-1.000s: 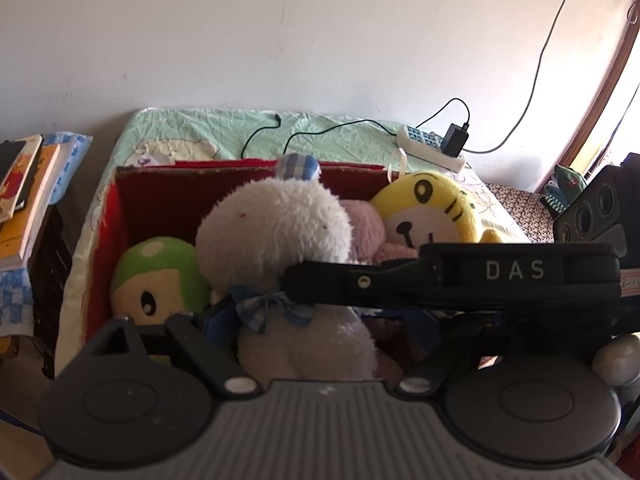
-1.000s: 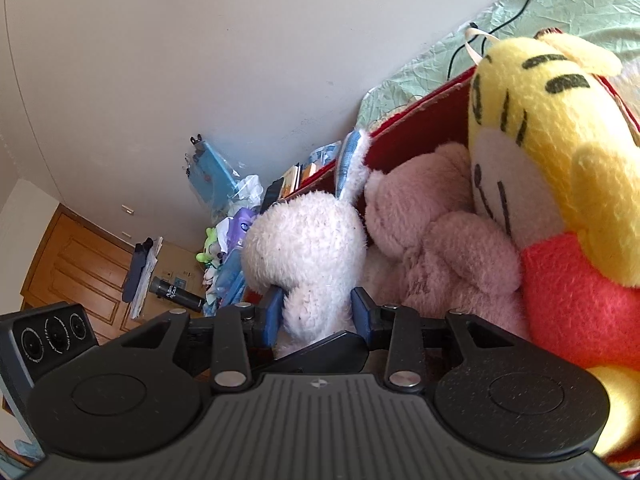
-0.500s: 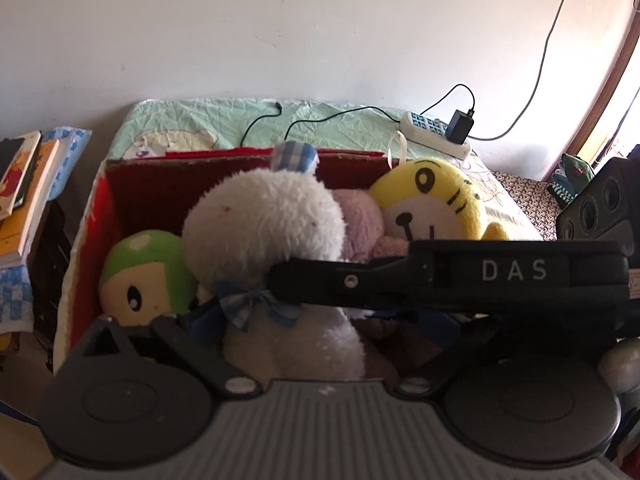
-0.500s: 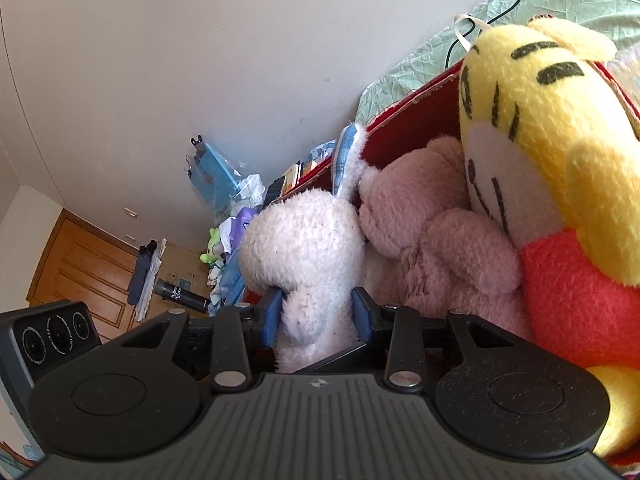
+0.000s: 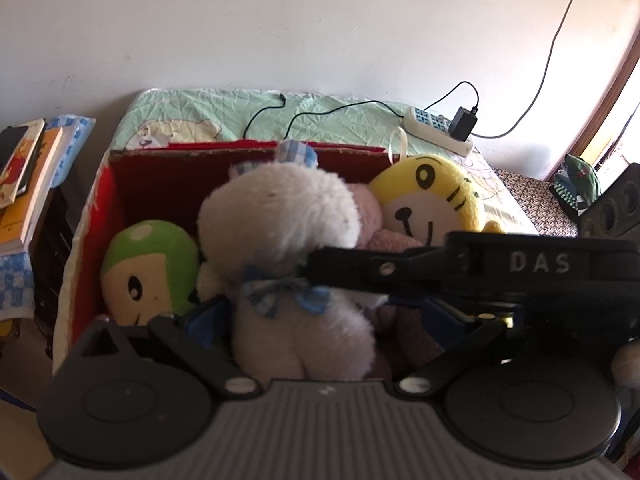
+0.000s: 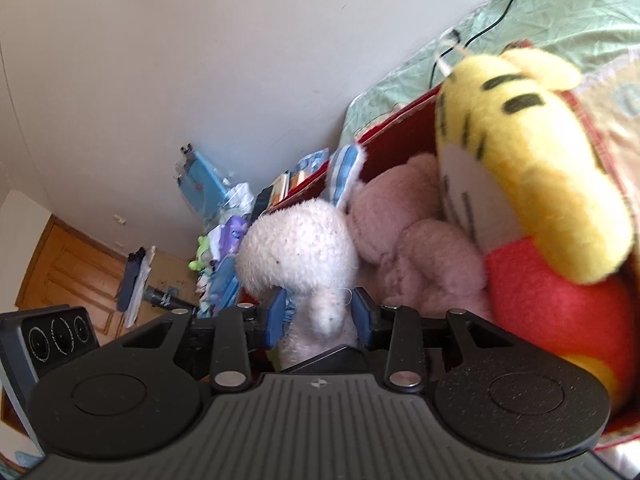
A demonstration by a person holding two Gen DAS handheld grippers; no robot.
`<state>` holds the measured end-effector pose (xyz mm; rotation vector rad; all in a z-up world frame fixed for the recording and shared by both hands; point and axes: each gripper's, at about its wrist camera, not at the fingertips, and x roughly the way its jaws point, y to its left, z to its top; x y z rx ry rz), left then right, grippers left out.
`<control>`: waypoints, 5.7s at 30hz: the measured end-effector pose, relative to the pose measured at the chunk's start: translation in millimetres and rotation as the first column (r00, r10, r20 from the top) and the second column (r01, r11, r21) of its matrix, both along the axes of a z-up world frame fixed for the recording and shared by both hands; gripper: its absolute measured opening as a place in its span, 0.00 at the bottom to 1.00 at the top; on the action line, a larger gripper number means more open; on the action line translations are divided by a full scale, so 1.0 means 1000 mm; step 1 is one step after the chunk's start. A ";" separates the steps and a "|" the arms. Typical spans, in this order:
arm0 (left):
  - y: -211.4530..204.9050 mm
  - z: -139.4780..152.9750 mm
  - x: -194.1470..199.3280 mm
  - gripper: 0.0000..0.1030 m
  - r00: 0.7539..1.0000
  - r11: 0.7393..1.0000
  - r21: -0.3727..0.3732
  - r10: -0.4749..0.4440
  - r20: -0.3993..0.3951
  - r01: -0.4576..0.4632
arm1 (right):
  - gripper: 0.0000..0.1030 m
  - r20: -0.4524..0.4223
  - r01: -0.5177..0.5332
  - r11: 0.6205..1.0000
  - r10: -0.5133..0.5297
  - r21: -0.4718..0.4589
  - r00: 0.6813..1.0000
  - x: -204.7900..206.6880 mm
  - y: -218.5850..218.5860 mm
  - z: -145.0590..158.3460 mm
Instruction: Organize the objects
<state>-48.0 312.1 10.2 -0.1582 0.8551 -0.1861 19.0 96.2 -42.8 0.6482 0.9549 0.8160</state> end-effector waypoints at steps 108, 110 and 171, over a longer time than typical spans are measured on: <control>-0.030 0.049 -0.046 0.99 0.950 0.895 0.354 0.309 -0.050 -0.273 | 0.77 0.293 0.350 0.721 -0.210 -0.598 0.933 -0.063 -0.001 0.077; -0.028 0.051 -0.044 0.99 0.955 0.900 0.351 0.294 -0.048 -0.260 | 0.77 0.286 0.351 0.718 -0.217 -0.601 0.933 -0.062 0.003 0.078; 0.012 0.036 -0.027 0.99 0.949 0.903 0.328 0.311 -0.049 -0.279 | 0.76 0.281 0.352 0.701 -0.220 -0.621 0.934 -0.042 0.048 0.061</control>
